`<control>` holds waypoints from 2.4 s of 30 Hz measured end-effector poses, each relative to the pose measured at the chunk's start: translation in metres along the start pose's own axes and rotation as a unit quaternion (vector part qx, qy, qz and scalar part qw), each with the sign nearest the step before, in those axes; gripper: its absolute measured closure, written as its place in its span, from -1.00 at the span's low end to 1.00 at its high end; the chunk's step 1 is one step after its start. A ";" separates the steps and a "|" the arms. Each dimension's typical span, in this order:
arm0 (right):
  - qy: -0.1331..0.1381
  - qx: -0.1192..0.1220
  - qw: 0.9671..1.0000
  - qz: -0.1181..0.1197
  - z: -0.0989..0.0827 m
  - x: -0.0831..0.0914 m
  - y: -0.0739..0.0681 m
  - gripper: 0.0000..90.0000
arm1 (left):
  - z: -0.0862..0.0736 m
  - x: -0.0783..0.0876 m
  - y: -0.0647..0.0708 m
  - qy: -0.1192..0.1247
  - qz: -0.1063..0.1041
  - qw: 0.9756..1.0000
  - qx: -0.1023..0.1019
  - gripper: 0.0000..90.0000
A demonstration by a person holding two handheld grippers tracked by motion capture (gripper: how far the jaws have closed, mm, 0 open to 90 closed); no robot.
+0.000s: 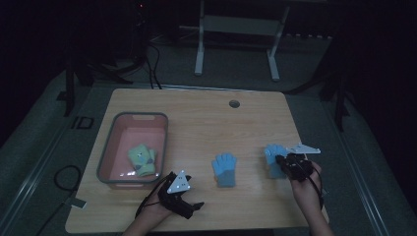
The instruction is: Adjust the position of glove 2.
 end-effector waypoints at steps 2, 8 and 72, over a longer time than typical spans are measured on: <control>0.006 -0.001 1.000 0.000 0.003 0.002 -0.005 0.93 | 0.000 0.000 0.000 -0.001 -0.001 1.000 -0.001 -0.96; 0.029 0.002 0.999 0.015 0.021 0.010 -0.032 0.93 | 0.000 0.000 0.000 0.000 -0.002 1.000 -0.003 -0.96; -0.058 0.070 0.994 0.060 -0.033 -0.055 -0.049 0.66 | -0.002 -0.002 0.003 -0.005 -0.008 1.000 -0.005 -0.96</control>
Point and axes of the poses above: each handheld gripper's, and its own axes: x roughly backward along the jaws, z roughly out of its top, y roughly to its right, the point moved 4 cm from there along -x, roughly forward along the jaws, and after that the axes turned 14 degrees about -x, right-handed, at the moved point
